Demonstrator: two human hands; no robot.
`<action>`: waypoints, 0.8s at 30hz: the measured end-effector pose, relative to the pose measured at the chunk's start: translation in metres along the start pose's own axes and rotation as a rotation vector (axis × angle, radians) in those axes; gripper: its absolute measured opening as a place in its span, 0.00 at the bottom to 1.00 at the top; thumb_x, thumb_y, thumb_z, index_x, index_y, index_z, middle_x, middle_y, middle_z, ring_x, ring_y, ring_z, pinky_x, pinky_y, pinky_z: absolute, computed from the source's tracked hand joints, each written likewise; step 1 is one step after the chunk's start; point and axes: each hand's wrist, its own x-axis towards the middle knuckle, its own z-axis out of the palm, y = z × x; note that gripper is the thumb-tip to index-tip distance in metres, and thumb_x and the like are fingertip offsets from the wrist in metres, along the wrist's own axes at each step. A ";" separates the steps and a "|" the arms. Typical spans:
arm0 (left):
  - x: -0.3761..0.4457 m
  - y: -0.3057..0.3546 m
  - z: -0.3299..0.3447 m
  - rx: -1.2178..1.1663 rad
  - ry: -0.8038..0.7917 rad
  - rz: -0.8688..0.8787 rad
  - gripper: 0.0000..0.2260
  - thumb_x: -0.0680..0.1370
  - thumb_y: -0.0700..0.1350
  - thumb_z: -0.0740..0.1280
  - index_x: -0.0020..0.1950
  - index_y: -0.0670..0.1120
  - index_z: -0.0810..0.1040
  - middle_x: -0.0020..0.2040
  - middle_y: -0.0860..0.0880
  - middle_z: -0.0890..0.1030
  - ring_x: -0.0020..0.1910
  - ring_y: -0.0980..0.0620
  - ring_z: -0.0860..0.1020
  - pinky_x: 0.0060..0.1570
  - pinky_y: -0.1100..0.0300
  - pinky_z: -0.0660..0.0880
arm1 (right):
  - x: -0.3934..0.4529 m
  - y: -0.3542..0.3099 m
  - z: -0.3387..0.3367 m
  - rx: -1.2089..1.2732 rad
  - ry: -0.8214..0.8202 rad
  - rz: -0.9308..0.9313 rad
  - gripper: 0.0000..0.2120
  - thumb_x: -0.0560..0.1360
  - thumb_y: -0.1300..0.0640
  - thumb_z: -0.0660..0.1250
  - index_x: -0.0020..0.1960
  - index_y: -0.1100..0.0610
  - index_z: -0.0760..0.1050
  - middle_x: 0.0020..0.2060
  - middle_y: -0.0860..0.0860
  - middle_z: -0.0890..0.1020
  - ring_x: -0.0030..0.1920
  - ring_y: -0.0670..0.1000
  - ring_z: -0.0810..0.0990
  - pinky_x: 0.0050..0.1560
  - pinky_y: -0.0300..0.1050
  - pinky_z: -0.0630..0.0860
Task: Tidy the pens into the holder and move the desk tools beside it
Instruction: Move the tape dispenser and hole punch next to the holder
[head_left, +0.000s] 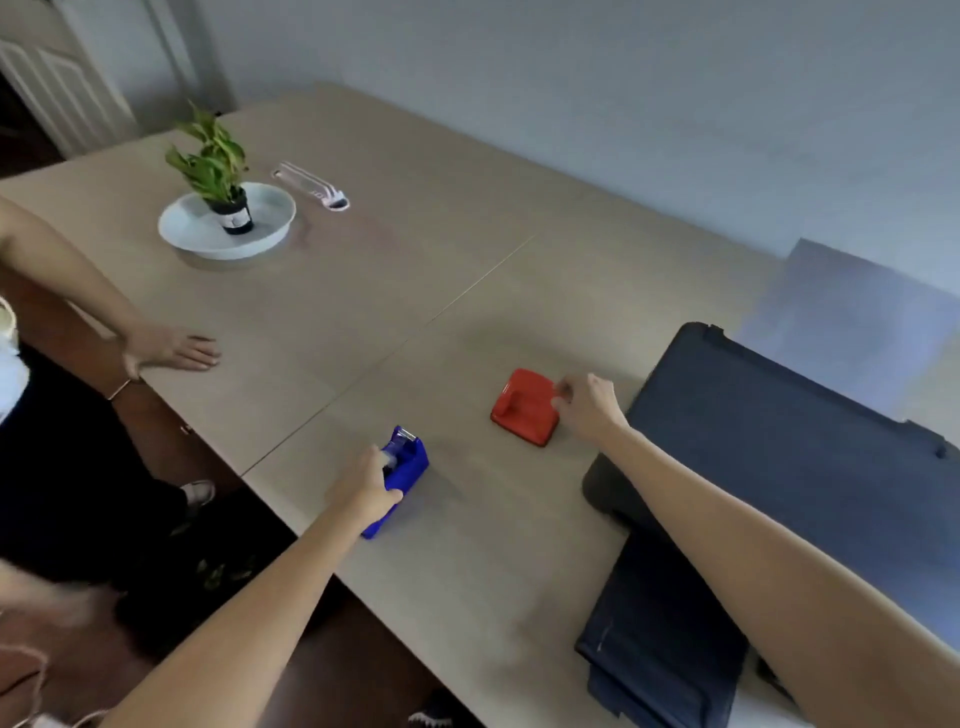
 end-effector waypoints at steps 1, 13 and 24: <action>0.003 -0.004 0.003 -0.033 -0.006 0.015 0.16 0.71 0.45 0.71 0.59 0.49 0.76 0.58 0.50 0.76 0.52 0.45 0.79 0.46 0.56 0.74 | 0.009 0.001 0.009 -0.027 -0.027 0.046 0.13 0.74 0.62 0.63 0.56 0.65 0.77 0.51 0.62 0.82 0.53 0.62 0.79 0.46 0.43 0.70; 0.029 -0.024 0.004 -0.170 0.024 0.016 0.06 0.67 0.48 0.72 0.40 0.51 0.77 0.35 0.52 0.77 0.38 0.46 0.79 0.30 0.60 0.67 | 0.074 0.016 0.053 -0.070 -0.157 0.355 0.17 0.75 0.56 0.67 0.57 0.69 0.74 0.48 0.60 0.80 0.46 0.59 0.80 0.42 0.47 0.75; -0.025 0.066 -0.056 -0.793 -0.136 -0.003 0.13 0.62 0.41 0.79 0.22 0.50 0.79 0.22 0.58 0.77 0.30 0.53 0.77 0.30 0.63 0.71 | 0.025 0.002 -0.052 0.394 0.087 0.131 0.05 0.71 0.60 0.69 0.38 0.57 0.74 0.41 0.61 0.83 0.39 0.60 0.83 0.40 0.53 0.83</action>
